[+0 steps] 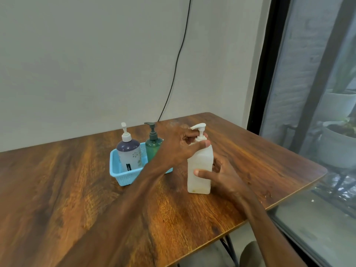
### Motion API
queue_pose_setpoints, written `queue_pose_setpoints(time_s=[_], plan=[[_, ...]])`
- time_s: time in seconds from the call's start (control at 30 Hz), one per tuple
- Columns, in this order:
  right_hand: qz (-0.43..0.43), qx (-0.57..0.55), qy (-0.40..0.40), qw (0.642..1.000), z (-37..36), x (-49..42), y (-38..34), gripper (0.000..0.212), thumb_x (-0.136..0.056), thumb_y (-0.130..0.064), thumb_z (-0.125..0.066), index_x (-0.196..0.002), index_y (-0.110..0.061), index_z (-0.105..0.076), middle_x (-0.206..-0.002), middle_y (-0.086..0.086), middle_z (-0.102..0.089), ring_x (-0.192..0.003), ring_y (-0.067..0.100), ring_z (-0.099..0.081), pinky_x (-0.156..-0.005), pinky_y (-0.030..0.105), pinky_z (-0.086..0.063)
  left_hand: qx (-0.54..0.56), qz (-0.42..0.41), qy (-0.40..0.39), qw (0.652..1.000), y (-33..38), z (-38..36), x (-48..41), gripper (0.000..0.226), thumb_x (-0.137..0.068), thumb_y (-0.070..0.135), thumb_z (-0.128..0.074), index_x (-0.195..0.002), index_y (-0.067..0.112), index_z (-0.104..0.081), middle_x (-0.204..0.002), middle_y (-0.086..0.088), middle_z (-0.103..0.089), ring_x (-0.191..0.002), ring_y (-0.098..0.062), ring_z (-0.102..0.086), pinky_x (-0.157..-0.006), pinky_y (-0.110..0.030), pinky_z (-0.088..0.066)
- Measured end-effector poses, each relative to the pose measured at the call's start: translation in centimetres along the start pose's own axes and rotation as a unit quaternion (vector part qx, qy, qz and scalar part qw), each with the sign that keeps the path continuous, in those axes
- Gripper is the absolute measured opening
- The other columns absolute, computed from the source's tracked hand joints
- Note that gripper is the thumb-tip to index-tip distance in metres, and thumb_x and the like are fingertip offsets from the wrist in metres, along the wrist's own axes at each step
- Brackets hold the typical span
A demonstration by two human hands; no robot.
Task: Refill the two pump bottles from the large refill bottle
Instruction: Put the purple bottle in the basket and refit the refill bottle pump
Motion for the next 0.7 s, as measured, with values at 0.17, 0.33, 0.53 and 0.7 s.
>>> queue_pose_setpoints(time_s=[0.17,0.33,0.53,0.7], plan=[[-0.002,-0.002,-0.01,1.0,-0.2,0.6,-0.2,0.067,-0.078,-0.04,-0.085,-0.135,-0.039,-0.052,-0.124,-0.014,-0.068,-0.108,0.003,-0.068,-0.086,0.028,-0.06,-0.006,0.056,0.035,0.998,0.1,-0.4,1.6,0.049,-0.093,0.044,-0.077,-0.138,0.026,-0.068,-0.127,0.015,-0.067,-0.1,0.011,-0.061,-0.082,-0.006,-0.046],[0.033,0.062,0.042,0.997,0.9,3.3,-1.9,0.106,-0.066,-0.061,-0.087,-0.152,-0.051,-0.026,-0.155,-0.017,-0.044,-0.137,0.011,-0.048,-0.11,0.047,-0.046,-0.011,0.123,0.035,0.992,-0.3,-0.3,5.2,0.067,-0.094,0.067,-0.062,-0.154,0.045,-0.041,-0.165,0.011,-0.039,-0.151,-0.015,-0.038,-0.12,-0.042,-0.037],[0.2,0.053,0.285,0.936,-1.0,12.0,-9.3,0.037,-0.085,-0.027,-0.076,-0.116,-0.036,-0.06,-0.1,-0.012,-0.073,-0.09,0.005,-0.071,-0.073,0.019,-0.057,-0.044,0.154,0.167,0.973,-5.3,5.1,12.7,0.055,-0.08,0.071,-0.073,-0.124,0.07,-0.039,-0.15,0.02,-0.042,-0.141,-0.009,-0.042,-0.117,-0.029,-0.031],[0.021,0.279,0.017,0.96,-11.6,6.7,-8.2,0.048,-0.09,-0.044,-0.071,-0.131,-0.047,-0.045,-0.113,-0.017,-0.067,-0.096,0.003,-0.066,-0.087,0.023,-0.059,-0.133,0.282,0.093,0.946,-11.9,7.6,15.4,0.084,-0.072,0.073,-0.076,-0.144,0.049,-0.038,-0.157,0.002,-0.047,-0.139,-0.02,-0.05,-0.113,-0.043,-0.051]])
Point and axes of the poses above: each hand's wrist, its own x-axis away from the middle knuckle, its own z-axis out of the back of the hand, y = z × x, the point moved 5 cm from there along -x, towards the middle knuckle
